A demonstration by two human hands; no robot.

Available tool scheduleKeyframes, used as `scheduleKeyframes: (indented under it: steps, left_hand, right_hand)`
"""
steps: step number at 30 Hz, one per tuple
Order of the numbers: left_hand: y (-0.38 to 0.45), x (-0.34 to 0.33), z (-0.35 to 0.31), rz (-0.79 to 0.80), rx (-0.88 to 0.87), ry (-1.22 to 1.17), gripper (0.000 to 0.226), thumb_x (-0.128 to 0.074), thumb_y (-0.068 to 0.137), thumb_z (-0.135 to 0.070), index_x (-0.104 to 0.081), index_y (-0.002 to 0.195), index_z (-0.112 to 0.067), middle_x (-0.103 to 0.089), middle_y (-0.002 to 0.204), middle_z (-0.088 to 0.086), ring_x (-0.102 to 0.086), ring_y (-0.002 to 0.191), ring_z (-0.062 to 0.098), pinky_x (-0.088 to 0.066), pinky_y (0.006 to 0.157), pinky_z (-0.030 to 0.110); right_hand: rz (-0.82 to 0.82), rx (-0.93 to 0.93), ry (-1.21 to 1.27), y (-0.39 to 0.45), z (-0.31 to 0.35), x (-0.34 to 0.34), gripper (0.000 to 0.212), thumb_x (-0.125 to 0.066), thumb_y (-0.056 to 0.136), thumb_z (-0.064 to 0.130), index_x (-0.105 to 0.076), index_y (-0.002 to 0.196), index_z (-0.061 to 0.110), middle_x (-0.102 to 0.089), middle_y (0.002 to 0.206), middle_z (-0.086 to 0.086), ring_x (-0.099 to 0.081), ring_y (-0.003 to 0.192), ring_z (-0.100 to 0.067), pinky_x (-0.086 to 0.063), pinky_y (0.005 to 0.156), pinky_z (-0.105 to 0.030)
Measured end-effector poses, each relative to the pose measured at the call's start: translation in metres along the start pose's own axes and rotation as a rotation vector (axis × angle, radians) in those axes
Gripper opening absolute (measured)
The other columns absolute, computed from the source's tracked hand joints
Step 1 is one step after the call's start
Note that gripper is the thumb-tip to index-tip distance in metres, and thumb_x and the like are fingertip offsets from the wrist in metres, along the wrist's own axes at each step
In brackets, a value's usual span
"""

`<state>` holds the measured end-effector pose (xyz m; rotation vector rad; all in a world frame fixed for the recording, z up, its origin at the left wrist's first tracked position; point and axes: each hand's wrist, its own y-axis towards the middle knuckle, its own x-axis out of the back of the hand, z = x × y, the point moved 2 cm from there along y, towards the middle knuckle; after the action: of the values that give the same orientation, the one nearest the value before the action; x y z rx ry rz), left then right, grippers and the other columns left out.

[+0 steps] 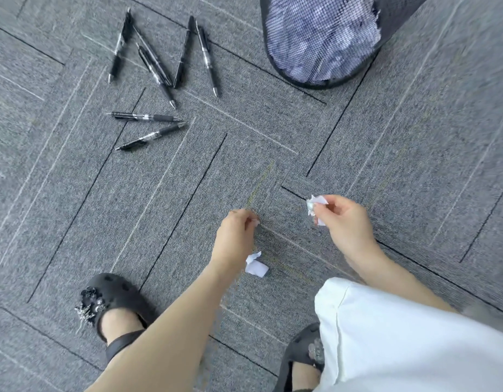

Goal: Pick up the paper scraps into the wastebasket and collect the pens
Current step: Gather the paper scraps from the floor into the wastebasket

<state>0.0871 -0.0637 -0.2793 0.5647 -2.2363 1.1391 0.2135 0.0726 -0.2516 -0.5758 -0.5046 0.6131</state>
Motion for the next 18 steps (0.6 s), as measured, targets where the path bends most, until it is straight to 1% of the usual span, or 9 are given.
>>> scheduleKeyframes:
  steps: [1,3,5,6,8,11,13,15,18]
  left_hand:
    - [0.000,0.008,-0.005,0.007,0.029,-0.062,0.016,-0.050,0.093,-0.014,-0.062,0.099,-0.007,-0.063,0.091,0.004,-0.053,0.065,0.012,-0.048,0.061,0.022]
    - [0.001,0.035,-0.023,-0.018,0.047,-0.194,0.014,-0.053,0.091,-0.017,-0.062,0.098,-0.009,-0.061,0.077,-0.001,-0.045,0.051,0.006,-0.040,0.046,0.012]
    - [0.001,0.073,-0.059,-0.080,0.002,-0.328,0.007,-0.055,0.090,-0.019,-0.061,0.091,-0.016,-0.059,0.072,-0.005,-0.041,0.047,0.004,-0.036,0.040,0.008]
    - [0.001,0.094,-0.082,-0.122,-0.054,-0.397,0.005,-0.056,0.088,-0.020,-0.059,0.085,-0.022,-0.059,0.072,-0.006,-0.044,0.048,0.004,-0.038,0.042,0.007]
    - [-0.002,0.138,-0.136,-0.229,-0.218,-0.512,0.015,-0.061,0.085,-0.020,-0.057,0.075,-0.031,-0.061,0.070,-0.011,-0.054,0.055,0.003,-0.047,0.053,0.009]
    - [0.000,0.197,-0.210,-0.359,-0.447,-0.621,0.017,-0.064,0.083,-0.016,-0.059,0.070,-0.026,-0.062,0.065,-0.011,-0.056,0.060,0.001,-0.049,0.061,0.015]
    - [0.010,0.224,-0.249,-0.411,-0.560,-0.627,0.013,-0.066,0.083,-0.017,-0.061,0.071,-0.021,-0.062,0.062,-0.010,-0.056,0.059,0.003,-0.049,0.062,0.018]
    - [0.026,0.241,-0.280,-0.432,-0.619,-0.552,0.011,-0.064,0.083,-0.018,-0.062,0.073,-0.017,-0.061,0.060,-0.008,-0.055,0.056,0.005,-0.047,0.059,0.019]
    - [0.056,0.243,-0.305,-0.381,-0.572,-0.347,0.014,-0.055,0.088,-0.018,-0.064,0.078,-0.016,-0.059,0.060,-0.005,-0.049,0.053,0.009,-0.038,0.045,0.017]
  right_hand:
    - [0.017,-0.015,0.044,-0.002,0.011,0.000,0.007,-0.062,0.084,0.009,-0.067,0.087,0.014,-0.063,0.074,0.007,-0.056,0.053,0.011,-0.043,0.055,-0.003]
    - [0.064,0.012,0.102,-0.009,0.042,0.004,0.012,-0.064,0.082,0.012,-0.065,0.079,0.024,-0.065,0.074,0.008,-0.059,0.057,0.007,-0.047,0.062,-0.008]
    - [0.112,0.107,0.160,-0.018,0.085,0.011,0.009,-0.067,0.079,0.016,-0.067,0.078,0.025,-0.068,0.072,0.008,-0.061,0.061,0.002,-0.049,0.064,-0.011]
    - [0.130,0.180,0.198,-0.022,0.110,0.017,0.006,-0.068,0.075,0.018,-0.069,0.077,0.024,-0.069,0.070,0.008,-0.061,0.063,0.000,-0.050,0.063,-0.011]
    - [0.126,0.347,0.275,-0.029,0.164,0.032,0.004,-0.069,0.069,0.024,-0.072,0.072,0.025,-0.069,0.068,0.009,-0.061,0.063,-0.003,-0.048,0.060,-0.012]
    - [0.018,0.600,0.332,-0.027,0.236,0.061,0.008,-0.070,0.073,0.021,-0.072,0.069,0.028,-0.068,0.067,0.010,-0.059,0.063,-0.004,-0.049,0.065,-0.018]
    - [-0.090,0.721,0.320,-0.015,0.274,0.080,0.010,-0.071,0.077,0.016,-0.070,0.072,0.025,-0.068,0.069,0.009,-0.060,0.065,-0.006,-0.052,0.070,-0.023]
    - [-0.180,0.789,0.226,0.004,0.305,0.093,0.014,-0.067,0.080,0.014,-0.066,0.073,0.025,-0.067,0.069,0.008,-0.061,0.063,-0.006,-0.051,0.067,-0.022]
    - [-0.276,0.774,-0.099,0.039,0.327,0.100,0.017,-0.062,0.083,0.016,-0.062,0.067,0.022,-0.061,0.063,0.007,-0.056,0.057,-0.007,-0.045,0.059,-0.020]
